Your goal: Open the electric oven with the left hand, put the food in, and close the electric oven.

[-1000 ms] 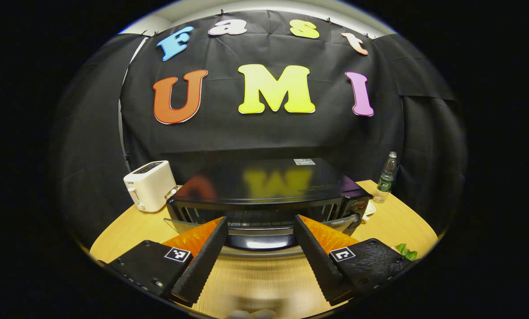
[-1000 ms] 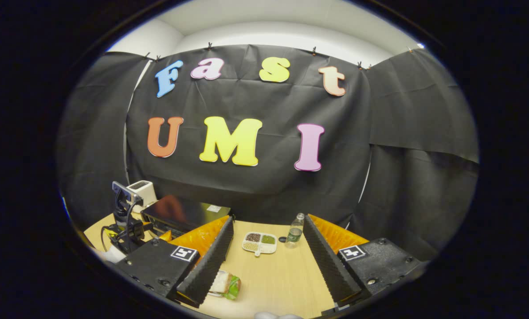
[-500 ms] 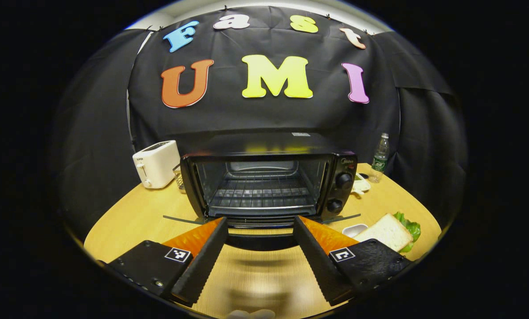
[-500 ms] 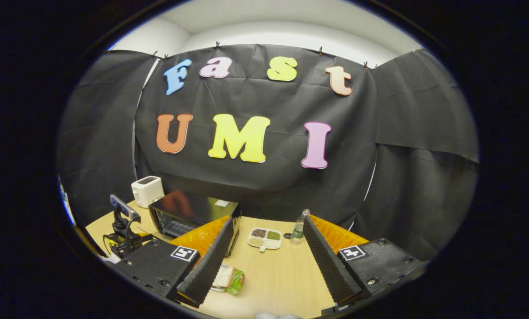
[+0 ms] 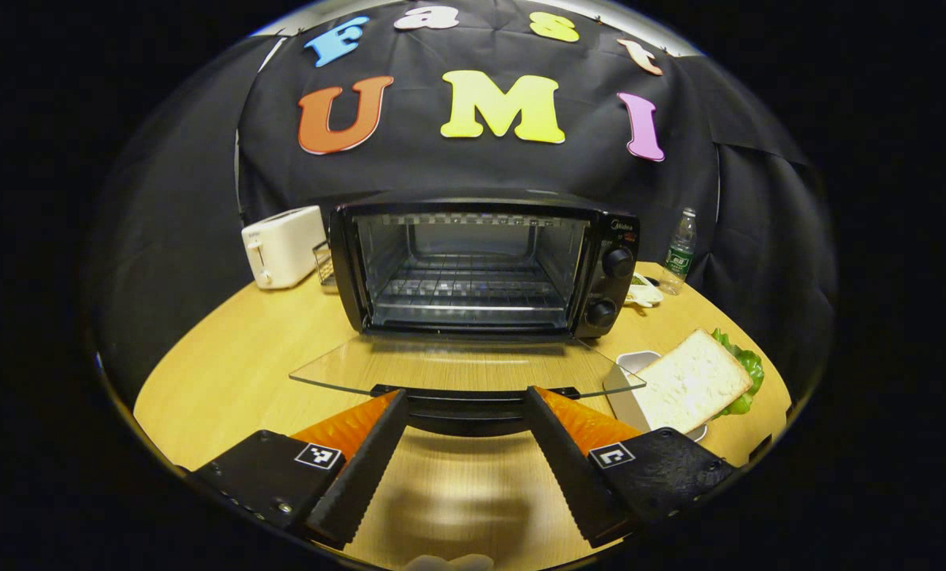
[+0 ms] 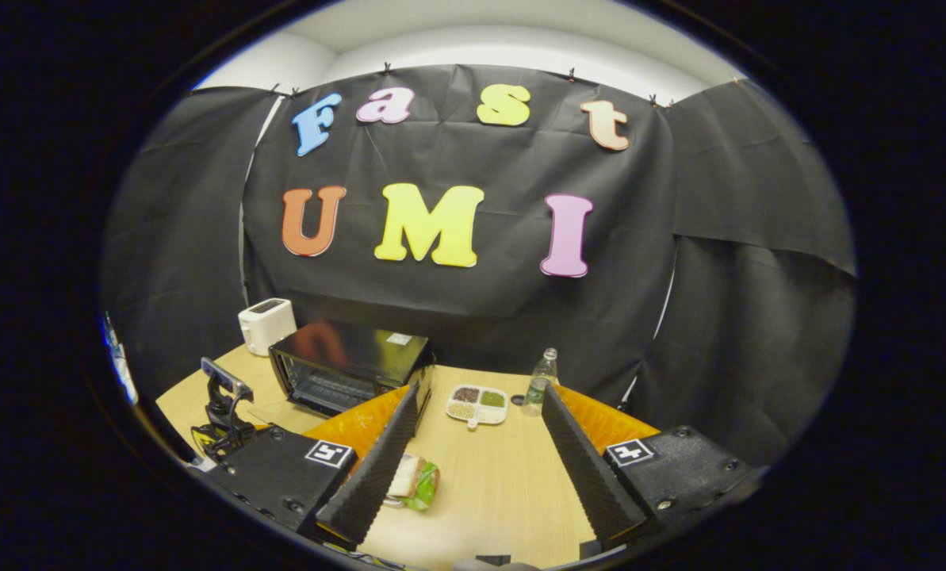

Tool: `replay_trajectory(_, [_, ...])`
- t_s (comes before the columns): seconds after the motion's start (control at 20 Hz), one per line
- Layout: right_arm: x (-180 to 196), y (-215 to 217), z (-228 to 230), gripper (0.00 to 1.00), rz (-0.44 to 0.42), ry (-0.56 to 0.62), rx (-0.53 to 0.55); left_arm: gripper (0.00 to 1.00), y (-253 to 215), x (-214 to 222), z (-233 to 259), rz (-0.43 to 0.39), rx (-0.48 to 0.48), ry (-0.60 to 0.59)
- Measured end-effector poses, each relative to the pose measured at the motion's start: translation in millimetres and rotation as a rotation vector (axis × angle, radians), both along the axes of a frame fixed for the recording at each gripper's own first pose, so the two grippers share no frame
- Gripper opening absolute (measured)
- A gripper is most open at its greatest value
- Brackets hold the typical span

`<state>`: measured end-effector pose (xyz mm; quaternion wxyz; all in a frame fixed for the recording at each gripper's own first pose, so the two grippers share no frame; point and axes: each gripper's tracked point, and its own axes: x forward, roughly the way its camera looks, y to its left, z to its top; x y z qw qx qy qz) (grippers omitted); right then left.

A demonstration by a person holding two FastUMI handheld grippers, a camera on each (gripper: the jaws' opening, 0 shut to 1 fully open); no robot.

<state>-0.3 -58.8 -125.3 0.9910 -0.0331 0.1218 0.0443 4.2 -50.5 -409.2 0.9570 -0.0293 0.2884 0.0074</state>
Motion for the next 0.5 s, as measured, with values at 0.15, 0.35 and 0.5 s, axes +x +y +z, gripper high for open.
replay_trajectory(0.15, [1.0,-2.8,-3.4,1.00,0.000,0.005,-0.003,0.96,-2.3,-7.2,-13.6,-0.009,0.002,0.035])
replay_trajectory(0.35, [1.0,-4.4,-13.6,1.00,-0.001,0.023,-0.008,0.94,-2.3,-10.1,-31.4,-0.017,0.017,0.062])
replay_trajectory(0.5, [1.2,-7.0,-21.5,0.96,0.001,0.038,-0.012,0.94,-1.0,-14.0,-39.8,-0.009,0.004,0.086])
